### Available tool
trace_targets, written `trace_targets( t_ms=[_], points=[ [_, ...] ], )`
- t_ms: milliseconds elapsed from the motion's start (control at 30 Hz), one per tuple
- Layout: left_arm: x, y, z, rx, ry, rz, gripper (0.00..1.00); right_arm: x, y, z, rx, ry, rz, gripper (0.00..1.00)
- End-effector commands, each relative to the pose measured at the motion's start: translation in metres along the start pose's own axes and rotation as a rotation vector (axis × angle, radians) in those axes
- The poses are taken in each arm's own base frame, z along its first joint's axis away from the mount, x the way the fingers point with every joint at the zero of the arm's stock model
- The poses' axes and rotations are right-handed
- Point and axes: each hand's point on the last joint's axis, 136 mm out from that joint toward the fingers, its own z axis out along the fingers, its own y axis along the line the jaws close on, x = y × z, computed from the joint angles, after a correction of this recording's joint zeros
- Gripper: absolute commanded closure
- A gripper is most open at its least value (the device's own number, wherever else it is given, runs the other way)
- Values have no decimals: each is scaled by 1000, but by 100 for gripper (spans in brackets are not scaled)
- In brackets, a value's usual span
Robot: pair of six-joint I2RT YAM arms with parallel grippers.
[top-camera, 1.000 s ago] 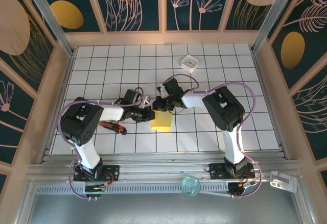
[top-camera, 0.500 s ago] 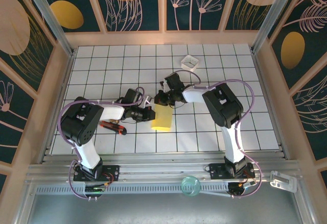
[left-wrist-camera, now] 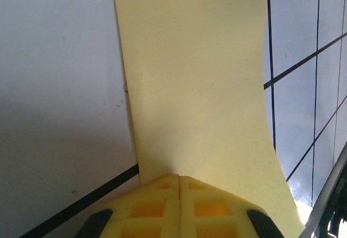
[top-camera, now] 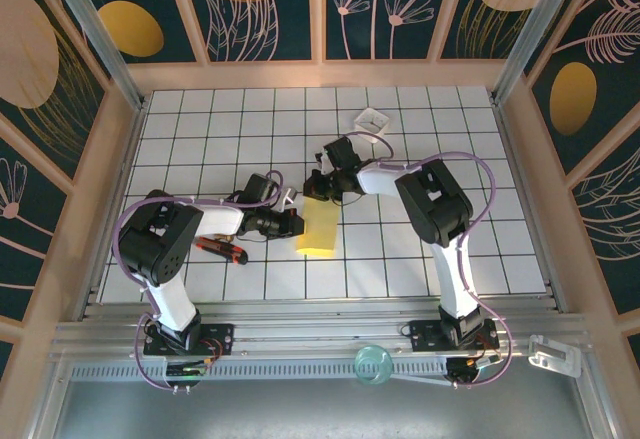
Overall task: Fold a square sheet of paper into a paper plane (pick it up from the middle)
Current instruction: First fold in half a square sheet of paper at the center of the table.
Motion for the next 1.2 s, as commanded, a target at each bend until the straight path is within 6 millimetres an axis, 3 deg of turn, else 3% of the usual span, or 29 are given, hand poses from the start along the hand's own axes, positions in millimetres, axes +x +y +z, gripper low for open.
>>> trace_targets(
  t_ms=[0,100,233,400,500,600,700,900,1167],
  points=[
    [86,104,2,-393,209,-142,100,-38,-55,6,169,-130,37,100],
    [87,103,2,-390,204,-140,100,-56,-73,-1,189,-160,64,100],
    [84,100,2,-380,192,-141,100,-80,-70,-12,164,-195,59,100],
    [75,95,2,-376,173,-133,100,-110,-34,-35,64,-236,-3,100],
    [71,93,1,-378,165,-129,100,-114,-7,-58,11,-258,-66,100],
    [68,91,1,-372,157,-129,100,-96,12,-75,-45,-262,-95,100],
    [68,91,1,-370,158,-132,100,-66,28,-76,-97,-219,-117,100],
    [67,90,1,-371,154,-132,100,-14,38,-57,-114,-124,-106,100],
    [63,88,1,-367,144,-126,100,14,32,-22,-129,-49,-70,100]
  ],
)
